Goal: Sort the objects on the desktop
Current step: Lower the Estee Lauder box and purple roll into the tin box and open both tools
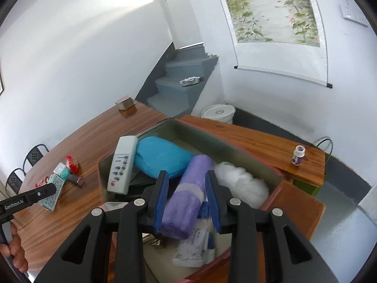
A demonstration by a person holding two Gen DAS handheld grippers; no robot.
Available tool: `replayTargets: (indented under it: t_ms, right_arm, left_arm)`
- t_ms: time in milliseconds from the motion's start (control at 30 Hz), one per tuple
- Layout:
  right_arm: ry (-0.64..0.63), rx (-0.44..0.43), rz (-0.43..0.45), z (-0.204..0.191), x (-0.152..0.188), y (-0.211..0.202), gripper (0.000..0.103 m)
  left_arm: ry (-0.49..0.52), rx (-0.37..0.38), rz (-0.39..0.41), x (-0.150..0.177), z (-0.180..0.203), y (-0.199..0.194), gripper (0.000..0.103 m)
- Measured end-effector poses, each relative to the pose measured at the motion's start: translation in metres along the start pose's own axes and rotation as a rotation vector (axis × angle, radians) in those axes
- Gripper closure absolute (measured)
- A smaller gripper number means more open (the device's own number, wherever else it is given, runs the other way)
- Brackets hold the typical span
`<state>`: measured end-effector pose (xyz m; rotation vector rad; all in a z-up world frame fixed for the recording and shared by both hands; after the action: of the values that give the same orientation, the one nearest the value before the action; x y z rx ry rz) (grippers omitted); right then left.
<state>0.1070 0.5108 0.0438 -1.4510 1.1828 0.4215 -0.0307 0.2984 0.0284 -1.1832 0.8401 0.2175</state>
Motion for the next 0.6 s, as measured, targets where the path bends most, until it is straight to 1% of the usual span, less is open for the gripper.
replayTargets:
  t_ms: [167,267,467,600]
  right_arm:
    - [0.019,-0.017,0.000,0.004,0.004,-0.001,0.066]
    - [0.040,-0.024,0.007,0.010,0.005,-0.004,0.066]
    - [0.056,-0.022,0.031,0.019,0.001,-0.012,0.066]
    - [0.074,-0.021,0.041,0.027,0.000,-0.014,0.060]
  left_arm:
    - [0.033,0.020,-0.003,-0.002,0.023,0.002,0.076]
    - [0.054,0.048,-0.012,-0.003,0.040,0.005,0.076]
    - [0.118,0.090,-0.024,-0.005,0.083,0.014,0.076]
    - [0.163,0.119,-0.027,-0.006,0.112,0.017,0.076]
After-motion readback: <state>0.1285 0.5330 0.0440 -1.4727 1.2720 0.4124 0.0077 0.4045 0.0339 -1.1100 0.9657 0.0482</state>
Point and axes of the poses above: each gripper's, at about its wrist camera, not at the fingertips, and y roughly the way its jaws point, z to its right, x to its underside, the point moved 9 cm from there along y, roughly the way its jaws point, and after that the axes turned 4 degrees about -x, right-handed, at the moved point
